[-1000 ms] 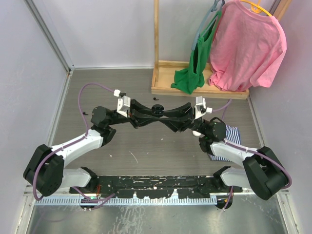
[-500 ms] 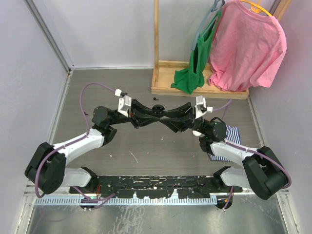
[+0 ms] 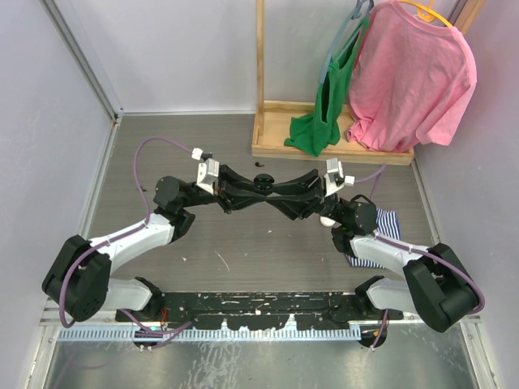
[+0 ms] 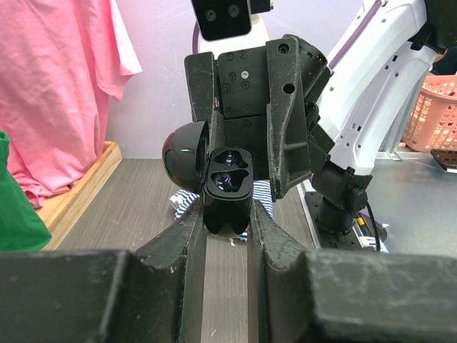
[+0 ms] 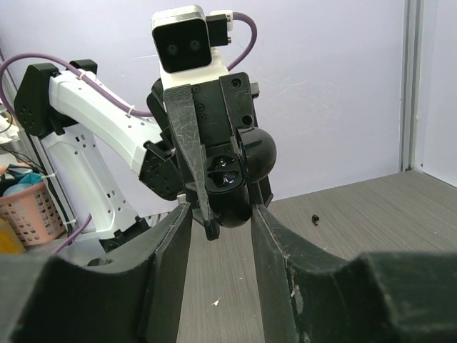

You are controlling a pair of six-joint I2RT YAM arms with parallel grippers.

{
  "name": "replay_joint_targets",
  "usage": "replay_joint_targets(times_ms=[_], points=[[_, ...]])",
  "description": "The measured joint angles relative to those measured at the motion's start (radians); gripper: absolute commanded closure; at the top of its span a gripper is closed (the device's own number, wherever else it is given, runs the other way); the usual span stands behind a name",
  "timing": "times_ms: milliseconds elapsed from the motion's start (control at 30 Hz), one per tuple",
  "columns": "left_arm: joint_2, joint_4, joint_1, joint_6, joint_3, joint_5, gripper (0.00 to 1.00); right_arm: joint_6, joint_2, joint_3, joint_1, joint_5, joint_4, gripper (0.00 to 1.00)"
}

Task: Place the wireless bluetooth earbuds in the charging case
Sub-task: Adjust the charging case.

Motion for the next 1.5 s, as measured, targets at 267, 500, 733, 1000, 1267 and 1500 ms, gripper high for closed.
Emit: replay_joint_targets(times_ms=[267, 500, 733, 1000, 1267, 1500], points=[[0.003, 0.004, -0.003, 0.0, 0.002, -0.004, 0.99, 0.018, 0.0, 0.0, -0.002, 0.006, 0.002, 0.53], [0.003, 0.004, -0.003, 0.0, 0.002, -0.006, 0.99, 0.034, 0.002, 0.0, -0.002, 0.017, 0.002, 0.53], [0.01, 0.003, -0.003, -0.002, 0.002, -0.022, 0.99, 0.032, 0.018, 0.0, -0.005, 0.031, 0.006, 0.53], [0.016, -0.006, -0.013, -0.027, 0.003, -0.036, 0.99, 0.021, 0.029, 0.0, -0.016, 0.04, 0.007, 0.52], [-0.002, -0.065, -0.029, -0.052, 0.003, -0.062, 1.0, 0.023, 0.01, -0.026, -0.051, 0.04, 0.006, 0.51], [-0.029, -0.102, -0.035, -0.066, 0.003, -0.067, 1.0, 0.054, 0.005, -0.014, -0.053, 0.003, 0.006, 0.54]])
